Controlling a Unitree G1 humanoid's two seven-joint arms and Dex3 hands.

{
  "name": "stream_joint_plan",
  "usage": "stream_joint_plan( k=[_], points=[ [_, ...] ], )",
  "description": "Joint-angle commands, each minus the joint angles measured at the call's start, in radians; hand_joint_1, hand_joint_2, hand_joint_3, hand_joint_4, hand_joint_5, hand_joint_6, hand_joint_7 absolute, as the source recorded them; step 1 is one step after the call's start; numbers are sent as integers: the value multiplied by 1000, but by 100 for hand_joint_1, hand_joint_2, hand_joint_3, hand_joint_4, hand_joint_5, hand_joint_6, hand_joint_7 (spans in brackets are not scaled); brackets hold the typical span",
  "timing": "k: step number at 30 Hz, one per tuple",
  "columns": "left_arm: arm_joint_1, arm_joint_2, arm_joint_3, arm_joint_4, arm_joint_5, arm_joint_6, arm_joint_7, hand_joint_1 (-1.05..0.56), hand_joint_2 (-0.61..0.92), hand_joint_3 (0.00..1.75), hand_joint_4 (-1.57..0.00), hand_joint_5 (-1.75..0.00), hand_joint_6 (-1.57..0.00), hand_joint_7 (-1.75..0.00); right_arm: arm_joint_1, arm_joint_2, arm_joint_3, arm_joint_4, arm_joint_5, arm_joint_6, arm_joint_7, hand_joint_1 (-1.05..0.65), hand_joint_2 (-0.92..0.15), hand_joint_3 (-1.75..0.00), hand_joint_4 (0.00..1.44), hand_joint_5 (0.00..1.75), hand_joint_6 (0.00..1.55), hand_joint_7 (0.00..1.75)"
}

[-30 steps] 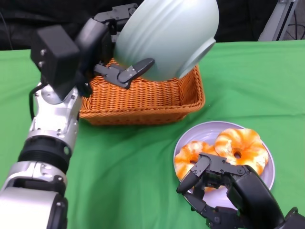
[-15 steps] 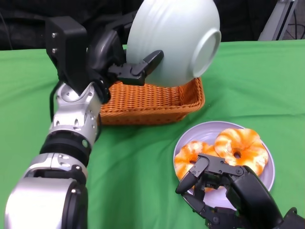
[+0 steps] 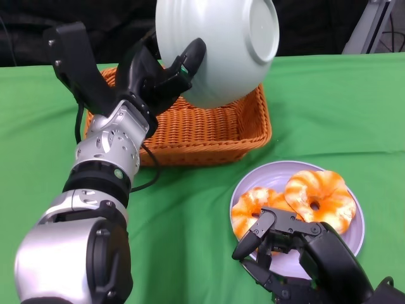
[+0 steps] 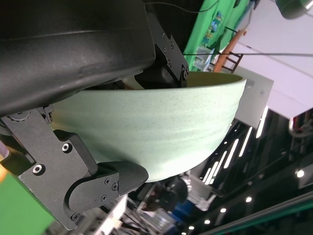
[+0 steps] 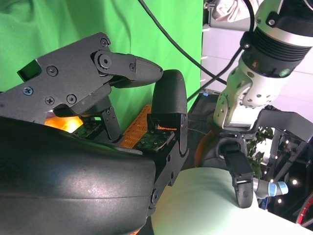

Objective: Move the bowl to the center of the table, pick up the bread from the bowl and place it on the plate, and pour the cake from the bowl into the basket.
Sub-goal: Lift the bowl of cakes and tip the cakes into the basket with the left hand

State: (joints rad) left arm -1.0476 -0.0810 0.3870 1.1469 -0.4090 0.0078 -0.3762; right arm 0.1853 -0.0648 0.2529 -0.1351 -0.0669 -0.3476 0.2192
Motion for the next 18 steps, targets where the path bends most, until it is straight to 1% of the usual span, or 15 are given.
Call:
stream_joint_plan(
  k=[1,2,3,5,6,9,10,14,16,18],
  points=[
    [-36,1,13,-1,-16,3,7,-10,58,130,-87,-175,-75,-168,-2,-8,-3,3,4,-16,-1,-31,-70,-65,73,169,70,129],
    [-36,1,14,-2,-15,4,7,-10,58,130,-87,-175,-75,-168,-2,-8,-3,3,4,-16,-1,-31,-70,-64,73,169,70,129],
    [-52,3,61,15,-64,57,30,-10,58,130,-87,-175,-75,-169,-2,-8,-3,3,-2,-14,-3,-31,-70,-64,73,169,70,129],
    [-77,9,131,40,-137,138,61,-15,59,122,-88,-175,-66,-173,-2,-8,-2,4,-11,-12,-7,-31,-70,-64,73,169,70,129],
    [-85,14,159,50,-167,172,71,-16,59,121,-89,-175,-64,-174,-3,-6,-1,4,-10,-10,-7,-31,-70,-64,73,169,70,129],
    [-92,22,194,60,-201,214,86,-18,59,118,-90,-175,-64,-175,-1,-4,-1,4,-4,-7,-4,-31,-71,-63,73,170,70,129],
    [-93,25,209,64,-215,231,93,-20,59,117,-91,-175,-67,-175,-1,-3,-1,5,-1,-7,-3,-30,-71,-63,72,170,70,129],
    [-94,33,259,76,-261,283,126,-22,65,103,-89,-175,-73,-175,-5,-4,-2,15,-4,-26,-5,-30,-71,-63,72,170,69,130],
    [-92,34,268,78,-268,298,134,-23,70,94,-88,-175,-75,-175,-4,-3,-2,15,1,-26,-3,-29,-71,-64,72,170,69,130],
    [-90,35,273,78,-271,308,133,-24,73,91,-89,-175,-77,-175,-4,-2,-2,15,8,-24,0,-29,-70,-65,72,169,69,131]
  ],
)
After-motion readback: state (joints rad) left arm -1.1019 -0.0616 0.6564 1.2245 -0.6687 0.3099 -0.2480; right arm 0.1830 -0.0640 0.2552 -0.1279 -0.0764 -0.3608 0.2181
